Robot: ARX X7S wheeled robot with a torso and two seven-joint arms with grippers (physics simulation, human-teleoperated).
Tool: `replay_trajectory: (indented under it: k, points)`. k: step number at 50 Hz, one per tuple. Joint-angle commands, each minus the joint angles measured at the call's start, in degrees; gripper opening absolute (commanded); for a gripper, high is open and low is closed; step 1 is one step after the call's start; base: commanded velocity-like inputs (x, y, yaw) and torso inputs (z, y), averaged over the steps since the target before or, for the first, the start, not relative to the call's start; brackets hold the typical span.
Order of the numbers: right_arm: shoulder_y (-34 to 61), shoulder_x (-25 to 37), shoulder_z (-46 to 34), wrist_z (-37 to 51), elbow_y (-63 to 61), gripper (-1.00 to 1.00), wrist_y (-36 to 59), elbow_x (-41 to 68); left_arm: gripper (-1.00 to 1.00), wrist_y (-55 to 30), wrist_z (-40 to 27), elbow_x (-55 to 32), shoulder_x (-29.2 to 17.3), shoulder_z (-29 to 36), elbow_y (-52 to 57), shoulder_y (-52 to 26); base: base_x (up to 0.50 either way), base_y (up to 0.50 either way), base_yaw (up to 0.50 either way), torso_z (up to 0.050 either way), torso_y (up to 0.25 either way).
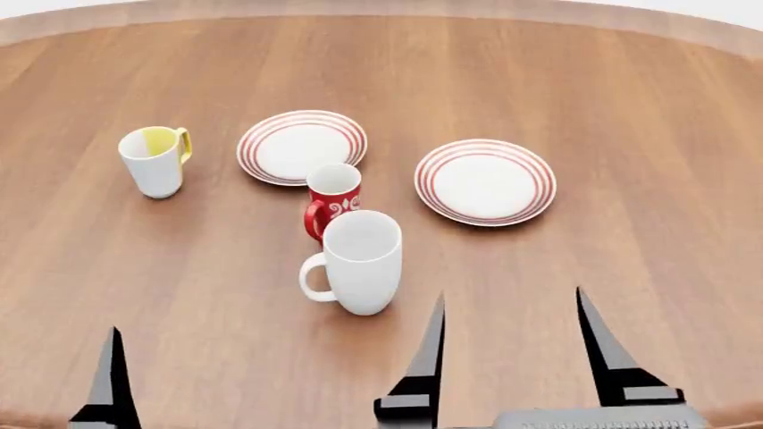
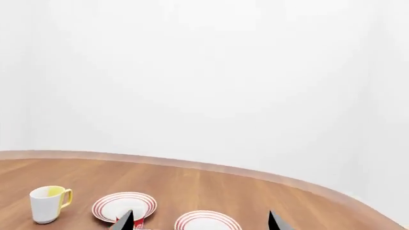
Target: Put the white mug on the left plate.
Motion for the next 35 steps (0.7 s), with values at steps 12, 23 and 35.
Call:
replay_trajectory:
  k: [12, 23, 35]
  points:
    - [3.1, 1.9, -3.2, 2.4, -9.5, 1.00, 10.1, -2.0, 1.00, -3.9, -2.4, -2.8, -2.1, -0.2, 9.3, 0.6, 0.00, 0.00, 0.00, 0.000, 0.000]
    - [2.3, 2.4, -2.8, 2.9, -9.5, 1.00, 7.7, -0.7, 1.00, -3.8, -2.9, -2.9, -2.8, 0.5, 9.6, 0.9, 0.19, 0.00, 0.00, 0.000, 0.000]
    - [2.5, 2.7, -2.6, 3.4, -9.8, 1.00, 8.1, 0.5, 1.00, -3.6, -3.3, -3.3, -3.4, 1.2, 9.6, 1.0, 0.50, 0.00, 0.00, 0.000, 0.000]
